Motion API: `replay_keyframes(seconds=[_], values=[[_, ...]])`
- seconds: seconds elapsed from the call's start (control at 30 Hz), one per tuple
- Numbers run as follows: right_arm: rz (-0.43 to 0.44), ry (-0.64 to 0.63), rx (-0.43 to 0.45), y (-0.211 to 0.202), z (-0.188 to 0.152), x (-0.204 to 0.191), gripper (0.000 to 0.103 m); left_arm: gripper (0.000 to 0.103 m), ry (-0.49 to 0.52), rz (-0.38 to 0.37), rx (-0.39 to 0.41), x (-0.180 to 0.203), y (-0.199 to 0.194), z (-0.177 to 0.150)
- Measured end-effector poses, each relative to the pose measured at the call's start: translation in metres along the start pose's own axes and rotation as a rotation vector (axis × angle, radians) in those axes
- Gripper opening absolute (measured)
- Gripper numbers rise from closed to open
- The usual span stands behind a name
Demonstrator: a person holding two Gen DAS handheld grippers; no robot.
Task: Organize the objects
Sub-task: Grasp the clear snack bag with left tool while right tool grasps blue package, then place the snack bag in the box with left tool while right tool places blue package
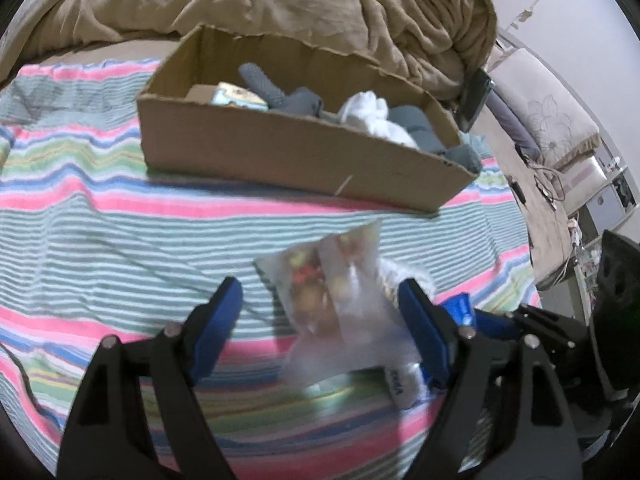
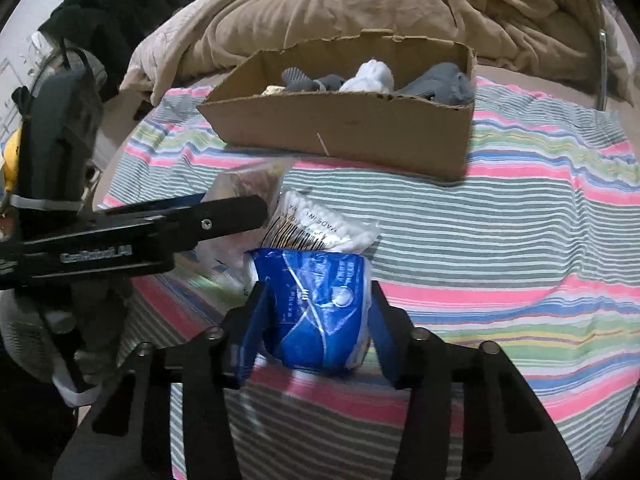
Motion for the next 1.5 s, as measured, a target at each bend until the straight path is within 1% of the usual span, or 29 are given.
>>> replay_keyframes(seconds=[0.03, 0.1, 0.13, 0.23, 0.37, 0.43, 0.47, 0.5, 0.63, 0.9, 1.13, 1.5], values=[[0.008, 0.002, 0.004, -0.003, -0.001, 0.001, 0.044, 0.066, -0.002, 0.004, 0.004, -0.001, 0.0, 0.0], [0.026, 0.003, 0.01, -0.006, -0.002, 0.002, 0.042, 0.057, 0.002, 0.007, 0.007, -0.002, 0.0, -0.001], [0.041, 0.008, 0.015, -0.008, -0.003, 0.003, 0.041, 0.055, 0.006, 0.004, 0.01, -0.001, 0.0, -0.002], [0.055, 0.019, 0.031, -0.014, -0.004, 0.006, 0.031, 0.05, 0.023, 0.012, 0.021, 0.001, -0.004, -0.004], [0.039, 0.018, 0.068, -0.031, 0.002, 0.01, 0.025, 0.048, 0.021, 0.007, 0.035, -0.001, -0.01, -0.008], [0.037, 0.018, 0.08, -0.036, 0.004, 0.011, 0.02, 0.045, 0.021, 0.006, 0.042, -0.002, -0.013, -0.01], [0.038, 0.019, 0.086, -0.038, 0.005, 0.01, 0.019, 0.044, 0.019, 0.006, 0.044, -0.003, -0.015, -0.011], [0.042, 0.018, 0.089, -0.039, 0.006, 0.01, 0.017, 0.044, 0.018, 0.006, 0.049, -0.003, -0.017, -0.012], [0.04, 0.003, 0.108, -0.046, 0.013, 0.004, 0.015, 0.044, 0.021, 0.021, 0.083, -0.006, -0.033, -0.011], [0.034, -0.024, 0.164, -0.07, 0.03, -0.005, 0.014, 0.044, 0.014, 0.043, 0.154, -0.018, -0.067, -0.002], [0.021, -0.039, 0.212, -0.085, 0.052, -0.007, 0.014, 0.043, 0.027, 0.048, 0.209, -0.022, -0.091, 0.013], [-0.004, -0.073, 0.261, -0.09, 0.096, -0.009, 0.014, 0.043, 0.062, 0.064, 0.251, -0.024, -0.101, 0.046]])
Point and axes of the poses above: each gripper's, at about its wrist camera, not at the fingertips, and y roughly the way its jaws point, x to its right, z to its top, the point moved 9 cm from there along y, roughly the way its jaws point, and after that the axes turned 9 degrees about -x, right-handed, at the moved point
